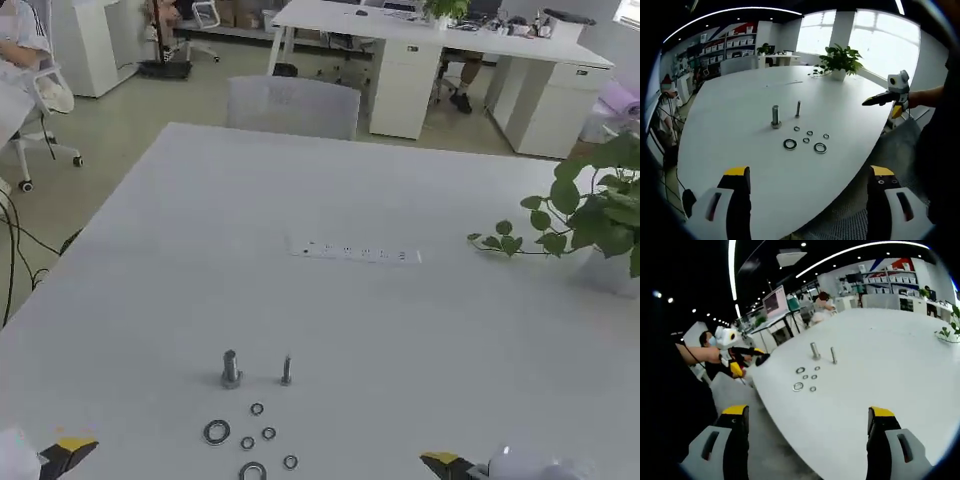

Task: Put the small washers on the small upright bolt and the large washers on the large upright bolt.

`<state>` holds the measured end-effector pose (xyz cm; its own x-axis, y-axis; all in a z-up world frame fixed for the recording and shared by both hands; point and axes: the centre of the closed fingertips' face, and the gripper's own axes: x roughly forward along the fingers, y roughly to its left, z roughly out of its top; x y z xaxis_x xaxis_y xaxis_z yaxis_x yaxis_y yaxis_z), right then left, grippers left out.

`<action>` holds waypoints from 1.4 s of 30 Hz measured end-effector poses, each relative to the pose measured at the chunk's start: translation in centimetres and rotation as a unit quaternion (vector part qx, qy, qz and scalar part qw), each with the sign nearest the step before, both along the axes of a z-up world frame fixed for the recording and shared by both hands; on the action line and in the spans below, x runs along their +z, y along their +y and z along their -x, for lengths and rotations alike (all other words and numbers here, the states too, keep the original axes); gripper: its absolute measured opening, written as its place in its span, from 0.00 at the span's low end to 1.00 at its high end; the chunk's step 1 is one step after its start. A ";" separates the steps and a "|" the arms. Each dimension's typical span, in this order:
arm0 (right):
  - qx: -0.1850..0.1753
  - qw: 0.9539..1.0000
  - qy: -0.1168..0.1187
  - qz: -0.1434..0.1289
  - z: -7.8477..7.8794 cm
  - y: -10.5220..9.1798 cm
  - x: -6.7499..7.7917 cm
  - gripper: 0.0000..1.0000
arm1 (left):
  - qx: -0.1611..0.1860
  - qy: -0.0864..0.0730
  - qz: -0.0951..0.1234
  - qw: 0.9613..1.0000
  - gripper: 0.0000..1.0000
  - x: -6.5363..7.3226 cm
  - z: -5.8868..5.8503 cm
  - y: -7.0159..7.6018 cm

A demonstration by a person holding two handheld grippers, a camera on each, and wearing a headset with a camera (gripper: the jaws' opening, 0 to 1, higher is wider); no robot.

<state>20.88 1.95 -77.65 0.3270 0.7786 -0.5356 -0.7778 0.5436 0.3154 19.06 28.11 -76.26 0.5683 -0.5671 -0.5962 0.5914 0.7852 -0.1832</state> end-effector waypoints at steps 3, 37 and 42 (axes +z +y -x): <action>0.008 1.000 -0.003 0.009 0.3 0.2 -0.2 1.00 | -0.001 -0.007 0.002 1.000 0.99 0.3 -0.1 -0.2; 0.042 0.997 -0.042 0.054 -1.2 3.0 2.6 0.90 | -0.011 -0.004 -0.022 1.000 0.93 0.0 1.4 0.2; 0.082 0.993 -0.048 0.072 -1.3 4.6 2.2 0.88 | -0.015 -0.004 -0.007 1.000 0.94 0.3 1.2 0.1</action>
<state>22.14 6.56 -75.43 0.2579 0.7425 -0.6182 -0.8823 0.4418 0.1626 17.90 28.18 -75.96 0.5554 -0.5762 -0.5996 0.6170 0.7690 -0.1674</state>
